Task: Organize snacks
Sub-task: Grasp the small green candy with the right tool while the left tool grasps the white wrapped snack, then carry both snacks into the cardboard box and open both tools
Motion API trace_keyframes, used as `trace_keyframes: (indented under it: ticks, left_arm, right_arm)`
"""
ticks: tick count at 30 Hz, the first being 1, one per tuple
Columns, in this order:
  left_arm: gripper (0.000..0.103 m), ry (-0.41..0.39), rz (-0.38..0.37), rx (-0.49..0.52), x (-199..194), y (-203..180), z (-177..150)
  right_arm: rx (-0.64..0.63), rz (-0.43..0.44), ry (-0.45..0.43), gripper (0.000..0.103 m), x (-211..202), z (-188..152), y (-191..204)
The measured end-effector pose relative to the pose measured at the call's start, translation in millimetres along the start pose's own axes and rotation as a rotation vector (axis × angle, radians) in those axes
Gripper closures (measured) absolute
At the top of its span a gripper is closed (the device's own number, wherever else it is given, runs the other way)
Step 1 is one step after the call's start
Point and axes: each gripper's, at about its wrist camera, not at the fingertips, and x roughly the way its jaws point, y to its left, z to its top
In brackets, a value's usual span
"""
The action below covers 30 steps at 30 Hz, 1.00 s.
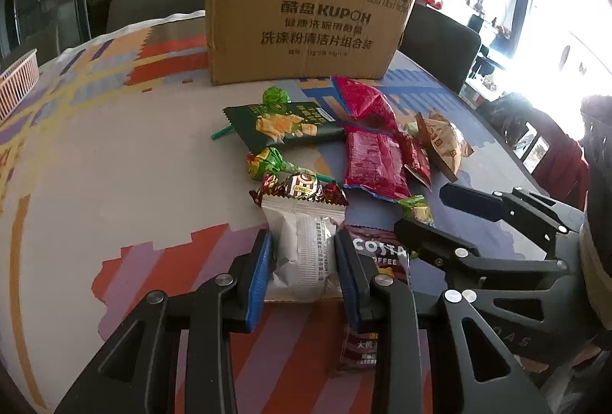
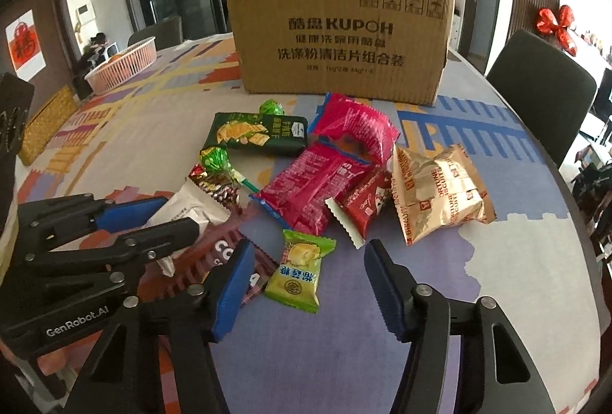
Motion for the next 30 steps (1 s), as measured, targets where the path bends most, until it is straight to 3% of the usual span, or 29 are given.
trace_keyframes:
  ticks: [10, 14, 20, 30]
  left_arm:
    - [0.07, 0.022, 0.033, -0.006, 6.5, -6.1, 1.9]
    - [0.071, 0.025, 0.043, -0.025, 5.1, -6.0, 2.7]
    - [0.072, 0.018, 0.06, -0.052, -5.8, -7.6, 1.0]
    - [0.072, -0.076, 0.098, -0.033, -45.4, -23.5, 26.5]
  right_arm:
    - [-0.013, -0.005, 0.031, 0.061, 10.0, -0.5, 1.3]
    - [-0.036, -0.003, 0.032, 0.077, 10.2, 0.3, 4.3]
    - [-0.04, 0.012, 0.016, 0.079, 2.7, -0.4, 2.7]
    - [-0.032, 0.035, -0.089, 0.079, -37.4, 14.1, -4.6]
